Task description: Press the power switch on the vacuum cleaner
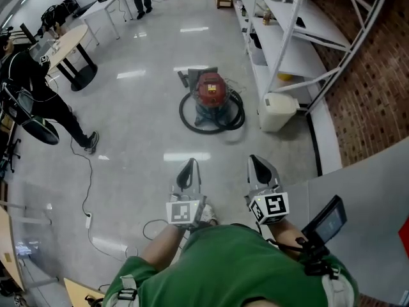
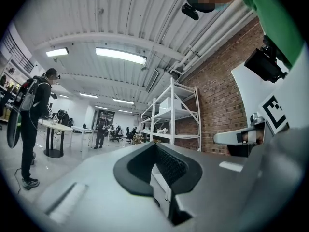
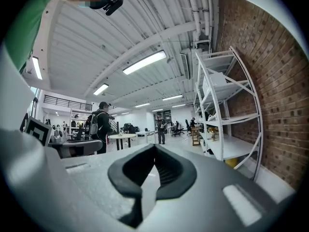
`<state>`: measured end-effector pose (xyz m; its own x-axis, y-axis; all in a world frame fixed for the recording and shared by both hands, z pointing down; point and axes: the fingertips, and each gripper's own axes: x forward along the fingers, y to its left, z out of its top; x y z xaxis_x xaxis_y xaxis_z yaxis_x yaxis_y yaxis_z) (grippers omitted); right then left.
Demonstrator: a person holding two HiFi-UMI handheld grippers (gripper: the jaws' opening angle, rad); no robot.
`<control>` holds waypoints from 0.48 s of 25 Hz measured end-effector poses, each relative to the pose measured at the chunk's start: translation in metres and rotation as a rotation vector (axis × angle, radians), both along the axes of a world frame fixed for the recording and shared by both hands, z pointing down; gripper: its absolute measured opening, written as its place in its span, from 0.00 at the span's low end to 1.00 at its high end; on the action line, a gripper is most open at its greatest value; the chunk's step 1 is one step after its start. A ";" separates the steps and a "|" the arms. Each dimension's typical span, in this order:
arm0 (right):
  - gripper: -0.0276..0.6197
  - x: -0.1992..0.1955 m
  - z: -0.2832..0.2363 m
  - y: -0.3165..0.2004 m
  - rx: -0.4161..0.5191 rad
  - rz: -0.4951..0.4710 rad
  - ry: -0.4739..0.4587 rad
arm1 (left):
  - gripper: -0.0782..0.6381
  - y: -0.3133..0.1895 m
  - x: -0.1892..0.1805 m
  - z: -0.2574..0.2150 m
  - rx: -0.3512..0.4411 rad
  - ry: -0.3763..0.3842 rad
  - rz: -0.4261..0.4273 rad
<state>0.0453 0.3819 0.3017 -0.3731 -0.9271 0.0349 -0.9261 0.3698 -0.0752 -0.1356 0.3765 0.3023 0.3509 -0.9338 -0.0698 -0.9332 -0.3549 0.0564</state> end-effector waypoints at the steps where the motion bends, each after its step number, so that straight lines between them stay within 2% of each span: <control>1: 0.05 -0.006 0.001 -0.008 0.000 0.002 0.001 | 0.12 -0.007 -0.007 0.001 0.000 0.000 0.002; 6: 0.05 -0.042 -0.001 -0.042 0.004 0.003 0.000 | 0.12 -0.035 -0.043 0.003 0.003 0.006 0.003; 12: 0.05 -0.074 0.004 -0.067 -0.013 -0.028 0.013 | 0.12 -0.059 -0.069 0.005 0.001 0.004 -0.007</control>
<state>-0.0288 0.3152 0.3061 -0.3986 -0.9156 0.0521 -0.9162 0.3949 -0.0685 -0.2049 0.3180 0.3078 0.3439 -0.9363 -0.0719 -0.9355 -0.3482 0.0604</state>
